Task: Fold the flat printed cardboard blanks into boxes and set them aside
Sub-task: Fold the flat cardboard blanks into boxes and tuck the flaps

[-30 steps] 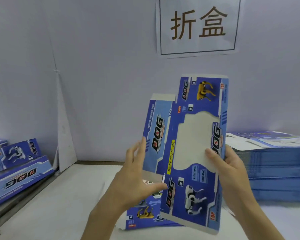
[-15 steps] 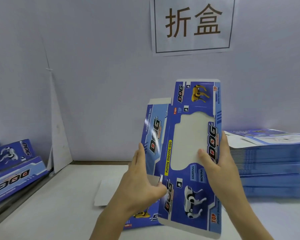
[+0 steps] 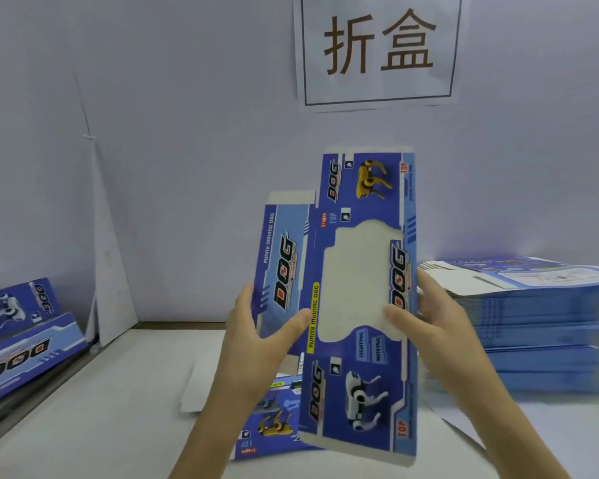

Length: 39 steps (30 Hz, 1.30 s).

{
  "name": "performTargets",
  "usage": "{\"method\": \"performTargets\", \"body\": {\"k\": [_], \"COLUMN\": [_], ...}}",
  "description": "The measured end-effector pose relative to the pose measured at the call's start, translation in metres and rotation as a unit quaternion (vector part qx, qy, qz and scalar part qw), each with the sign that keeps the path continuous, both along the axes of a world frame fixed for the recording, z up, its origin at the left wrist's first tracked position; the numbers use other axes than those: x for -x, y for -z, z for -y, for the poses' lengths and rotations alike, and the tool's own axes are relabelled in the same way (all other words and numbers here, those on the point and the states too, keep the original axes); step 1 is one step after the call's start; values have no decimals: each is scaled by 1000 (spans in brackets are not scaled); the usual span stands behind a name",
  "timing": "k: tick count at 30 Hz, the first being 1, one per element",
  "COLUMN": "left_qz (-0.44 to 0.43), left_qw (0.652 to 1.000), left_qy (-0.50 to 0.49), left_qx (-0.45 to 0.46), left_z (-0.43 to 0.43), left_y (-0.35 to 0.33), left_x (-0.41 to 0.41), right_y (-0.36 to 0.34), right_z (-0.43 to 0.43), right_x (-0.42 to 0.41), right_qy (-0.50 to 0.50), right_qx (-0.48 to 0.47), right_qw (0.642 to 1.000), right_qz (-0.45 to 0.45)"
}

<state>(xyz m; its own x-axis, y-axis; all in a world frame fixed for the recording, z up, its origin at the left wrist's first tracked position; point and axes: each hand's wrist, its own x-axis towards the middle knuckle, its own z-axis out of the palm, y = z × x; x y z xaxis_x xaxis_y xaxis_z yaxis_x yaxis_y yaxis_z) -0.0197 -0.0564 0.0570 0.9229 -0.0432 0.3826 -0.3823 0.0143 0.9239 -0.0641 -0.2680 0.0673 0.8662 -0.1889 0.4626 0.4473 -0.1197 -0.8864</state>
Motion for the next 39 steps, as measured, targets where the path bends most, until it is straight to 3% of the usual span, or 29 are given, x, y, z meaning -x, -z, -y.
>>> {"method": "performTargets", "body": {"k": [6,9,13,15,17,19,20,22,24,26,29,31,34,36,39], "left_qz": [5,-3,-56,-42,-56,-89,-71,-31,-17,12,64,95,107,99,91], "left_qw": [998,997,987,991,973,970,977,986,989,993,996,989,945,929,936], "left_qy": [-57,-74,-47,102,220,171,124,54,30,14,-54,-74,-55,-50,-65], "left_qx": [14,-38,-145,-81,46,148,159,152,142,116,33,-91,-303,-353,-334], "left_z": [18,23,21,20,22,22,19,9,-5,-14,-11,-4,5,8,8], "left_y": [10,10,-2,-5,-4,0,-1,-3,-8,-7,-1,6,19,26,31], "left_x": [5,11,18,22,27,21,18,8,2,-2,-4,-3,-2,-6,-12], "right_y": [5,6,9,11,10,10,9,8,7,4,3,6,9,10,12], "right_z": [-17,-27,-40,-53,-66,-67,-64,-53,-40,-26,-9,-7,-13,-15,-15], "right_x": [-1,0,2,6,12,14,14,10,5,2,-3,-5,-7,-9,-11], "right_qy": [121,158,111,66,-46,-146,-150,-69,88,169,63,49,80,89,72], "right_qx": [6,55,42,89,162,228,244,215,195,161,-8,-60,-112,-112,-115], "right_qw": [993,984,988,985,974,954,952,971,975,972,994,994,990,990,991], "right_qz": [15,54,98,135,149,127,111,81,59,12,-94,-76,-23,-8,5]}}
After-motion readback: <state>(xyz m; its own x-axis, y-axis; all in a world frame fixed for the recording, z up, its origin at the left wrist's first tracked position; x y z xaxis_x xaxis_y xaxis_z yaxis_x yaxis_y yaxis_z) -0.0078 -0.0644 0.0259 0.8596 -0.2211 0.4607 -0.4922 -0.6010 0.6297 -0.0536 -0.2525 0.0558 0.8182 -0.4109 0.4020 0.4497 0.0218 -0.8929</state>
